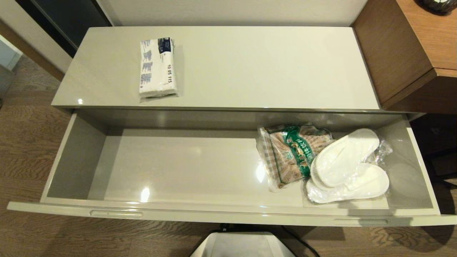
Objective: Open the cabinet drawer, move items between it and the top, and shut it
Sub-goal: Take out the disposable slippers from the drawer
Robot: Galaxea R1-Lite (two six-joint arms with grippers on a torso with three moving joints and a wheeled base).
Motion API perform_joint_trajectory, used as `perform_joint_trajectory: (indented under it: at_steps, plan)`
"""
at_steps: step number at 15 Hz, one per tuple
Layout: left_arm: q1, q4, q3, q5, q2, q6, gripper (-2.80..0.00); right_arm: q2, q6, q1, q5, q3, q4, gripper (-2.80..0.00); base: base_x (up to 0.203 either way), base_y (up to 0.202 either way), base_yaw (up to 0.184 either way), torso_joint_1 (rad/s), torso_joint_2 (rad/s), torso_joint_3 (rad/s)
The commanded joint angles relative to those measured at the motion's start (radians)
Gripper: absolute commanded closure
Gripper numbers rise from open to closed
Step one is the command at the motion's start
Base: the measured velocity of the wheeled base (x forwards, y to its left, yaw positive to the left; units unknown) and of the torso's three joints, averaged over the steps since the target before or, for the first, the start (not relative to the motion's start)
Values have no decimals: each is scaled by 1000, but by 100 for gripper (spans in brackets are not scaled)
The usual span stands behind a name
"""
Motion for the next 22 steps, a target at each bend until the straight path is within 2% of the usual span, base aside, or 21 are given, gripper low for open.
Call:
perform_joint_trajectory:
  at_steps: [1, 4, 6, 9, 13, 14, 22]
  plan:
    - [1, 0, 0, 0, 1, 0, 0, 272, 19, 24, 2, 11, -131, 0, 0, 0, 0, 0, 0, 0]
    - [1, 0, 0, 0, 1, 0, 0, 506, 38, 35, -12, -53, -251, 0, 0, 0, 0, 0, 0, 0]
    - [1, 0, 0, 0, 1, 0, 0, 592, 47, 37, -91, -94, -301, 0, 0, 0, 0, 0, 0, 0]
    - [1, 0, 0, 0, 1, 0, 0, 653, 51, 10, -136, -58, -319, 0, 0, 0, 0, 0, 0, 0]
    - [1, 0, 0, 0, 1, 0, 0, 769, 39, -26, -265, -64, -481, 0, 0, 0, 0, 0, 0, 0]
    - [1, 0, 0, 0, 1, 0, 0, 781, 40, -26, -279, -88, -479, -280, 0, 0, 0, 0, 0, 0]
    - [1, 0, 0, 0, 1, 0, 0, 833, 50, -25, -281, -95, -542, -280, 0, 0, 0, 0, 0, 0]
